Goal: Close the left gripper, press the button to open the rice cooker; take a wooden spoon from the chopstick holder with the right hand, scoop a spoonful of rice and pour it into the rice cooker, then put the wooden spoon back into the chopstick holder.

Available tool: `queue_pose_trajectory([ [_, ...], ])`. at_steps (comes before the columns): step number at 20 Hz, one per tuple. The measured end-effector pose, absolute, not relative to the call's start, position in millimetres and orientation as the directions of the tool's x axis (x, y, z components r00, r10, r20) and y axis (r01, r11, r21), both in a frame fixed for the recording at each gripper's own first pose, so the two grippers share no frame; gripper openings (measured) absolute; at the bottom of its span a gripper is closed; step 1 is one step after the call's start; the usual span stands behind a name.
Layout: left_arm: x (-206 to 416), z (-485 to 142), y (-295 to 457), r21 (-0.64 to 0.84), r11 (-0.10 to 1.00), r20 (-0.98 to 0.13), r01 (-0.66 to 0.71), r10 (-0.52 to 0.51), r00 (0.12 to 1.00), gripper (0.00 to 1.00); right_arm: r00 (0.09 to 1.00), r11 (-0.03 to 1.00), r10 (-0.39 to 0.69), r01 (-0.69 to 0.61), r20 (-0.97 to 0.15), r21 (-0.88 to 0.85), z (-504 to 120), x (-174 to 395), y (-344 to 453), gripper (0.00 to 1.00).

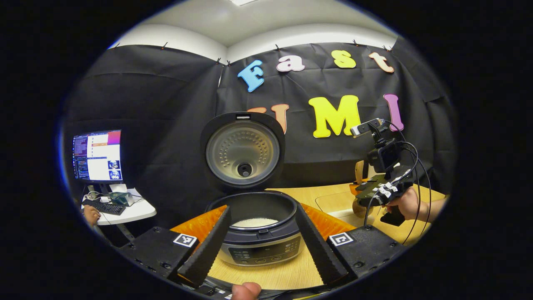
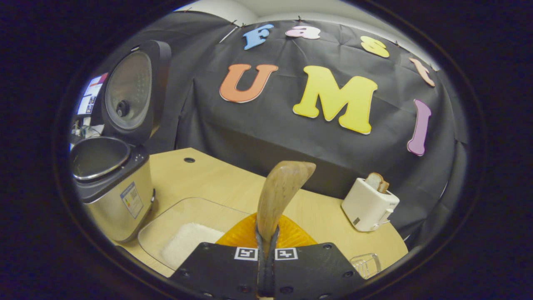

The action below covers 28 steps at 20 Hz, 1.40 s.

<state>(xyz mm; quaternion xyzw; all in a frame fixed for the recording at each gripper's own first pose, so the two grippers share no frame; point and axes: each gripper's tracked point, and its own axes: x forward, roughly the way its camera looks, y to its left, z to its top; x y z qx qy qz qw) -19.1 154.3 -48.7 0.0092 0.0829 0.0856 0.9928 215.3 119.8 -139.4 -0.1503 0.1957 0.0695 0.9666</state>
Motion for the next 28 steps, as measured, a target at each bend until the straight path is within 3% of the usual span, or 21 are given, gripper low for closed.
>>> queue_pose_trajectory([
  [4, -20.8, -58.0, 166.6, 0.001, 0.98, -0.198, -0.198, 0.194, 0.961, 1.0, 0.893, 0.958, 0.098, -0.204, -0.439, -0.202, -155.0, 207.7, 139.2, 0.0],
  [13, -25.8, -47.0, 178.2, -0.034, 0.967, -0.204, -0.253, 0.241, 0.949, 1.0, 0.826, 0.966, 0.259, -0.218, -0.501, 0.139, -161.9, 202.0, 194.2, 0.0],
  [18, -30.8, -44.6, 179.3, -0.042, 0.964, -0.192, -0.262, 0.249, 0.949, 1.0, 0.816, 0.9, 0.327, -0.116, -0.476, 0.419, -160.2, 209.7, 184.6, 0.0],
  [28, -33.3, -34.1, 165.6, -0.011, 0.97, -0.154, -0.245, 0.24, 0.958, 1.0, 0.874, 0.759, 0.344, -0.044, -0.343, 0.649, -119.3, 220.6, 122.7, 0.0],
])
